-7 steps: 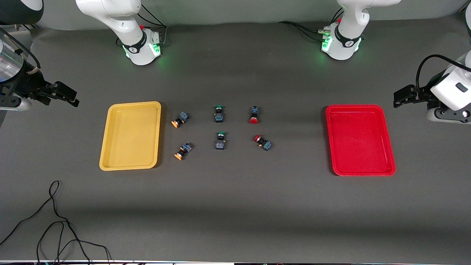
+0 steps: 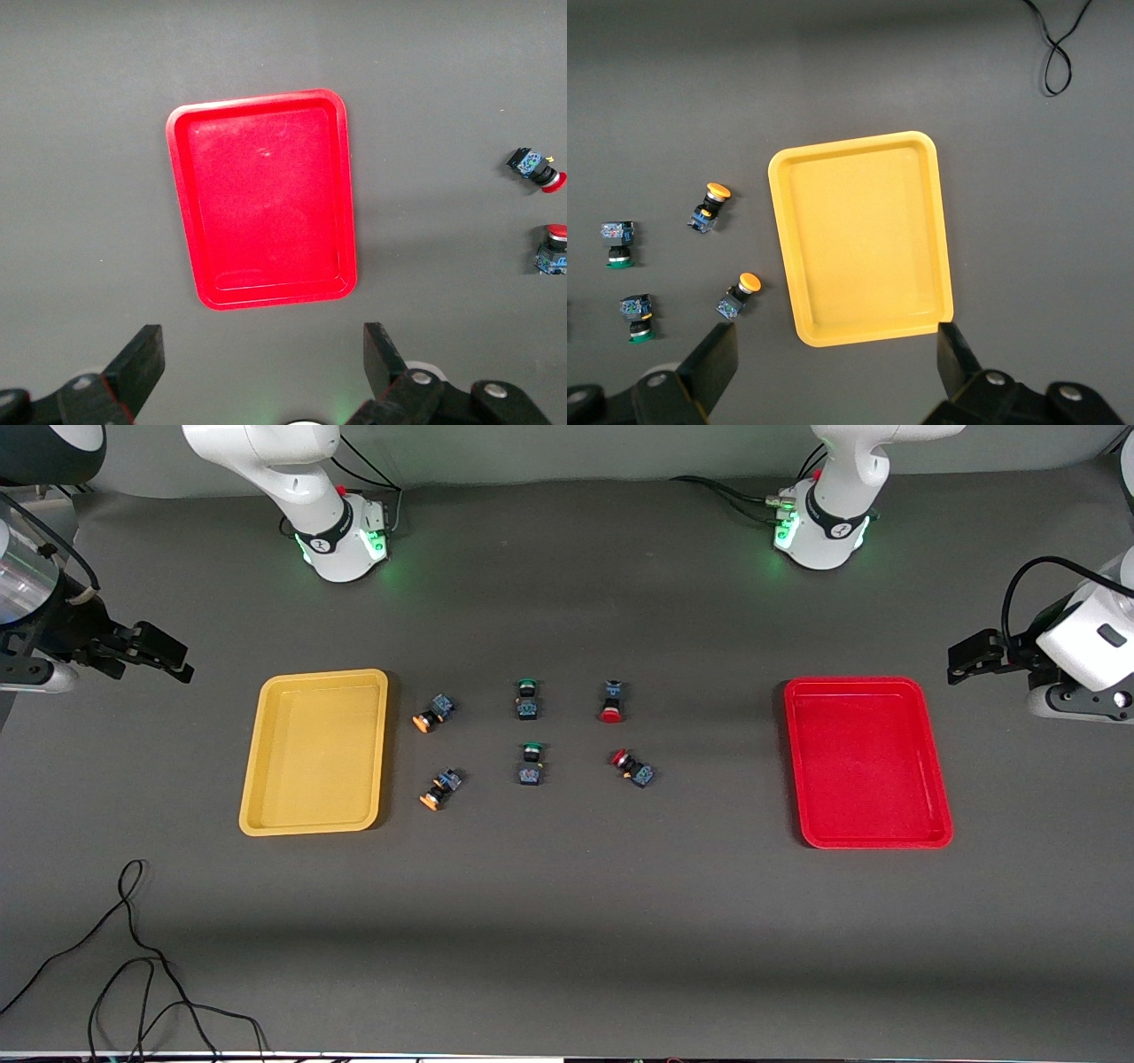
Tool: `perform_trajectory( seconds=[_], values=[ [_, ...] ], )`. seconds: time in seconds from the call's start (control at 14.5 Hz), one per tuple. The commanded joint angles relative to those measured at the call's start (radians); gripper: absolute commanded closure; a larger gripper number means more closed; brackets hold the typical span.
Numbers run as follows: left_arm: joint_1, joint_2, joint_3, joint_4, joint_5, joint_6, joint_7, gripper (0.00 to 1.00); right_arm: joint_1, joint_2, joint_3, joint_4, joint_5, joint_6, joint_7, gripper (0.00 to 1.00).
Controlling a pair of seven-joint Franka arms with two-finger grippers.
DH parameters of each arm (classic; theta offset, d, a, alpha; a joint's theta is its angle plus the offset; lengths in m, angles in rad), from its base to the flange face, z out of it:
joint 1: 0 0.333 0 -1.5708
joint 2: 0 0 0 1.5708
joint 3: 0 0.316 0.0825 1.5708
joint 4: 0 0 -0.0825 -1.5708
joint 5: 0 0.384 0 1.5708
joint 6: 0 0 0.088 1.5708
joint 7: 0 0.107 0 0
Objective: Place red and yellow buttons in trays
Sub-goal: 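Reach the right gripper to an orange button while the left gripper reaches a red button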
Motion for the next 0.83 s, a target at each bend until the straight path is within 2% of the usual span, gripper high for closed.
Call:
perform_trajectory(
  seconds=[0.0, 0.07, 0.28, 0.48, 0.62, 0.76],
  values=[
    [-0.007, -0.01, 0.004, -0.007, 0.008, 0.0, -0.055, 0.0, 0.007, 0.057, -0.001, 0.053, 0.01, 0.03, -0.019, 0.0],
    [-0.007, -0.01, 0.004, -0.007, 0.008, 0.0, -0.063, 0.0, 0.009, 0.089, -0.001, 0.056, 0.01, 0.022, -0.021, 0.0],
    [-0.011, -0.014, -0.001, -0.01, 0.008, -0.005, -0.066, 0.0, 0.025, 0.105, -0.001, 0.045, 0.007, 0.009, -0.024, 0.0],
    [-0.019, -0.022, -0.006, -0.056, 0.007, 0.017, -0.066, 0.0, 0.074, 0.116, -0.001, 0.04, 0.011, -0.022, -0.001, 0.0],
    [-0.049, -0.066, -0.006, -0.163, 0.002, 0.091, -0.074, 0.0, 0.111, 0.119, -0.001, 0.002, 0.016, -0.001, 0.115, 0.0],
    [-0.106, -0.14, -0.009, -0.331, 0.0, 0.209, -0.152, 0.0, 0.183, 0.128, -0.001, -0.045, 0.02, 0.045, 0.308, 0.0]
  ],
)
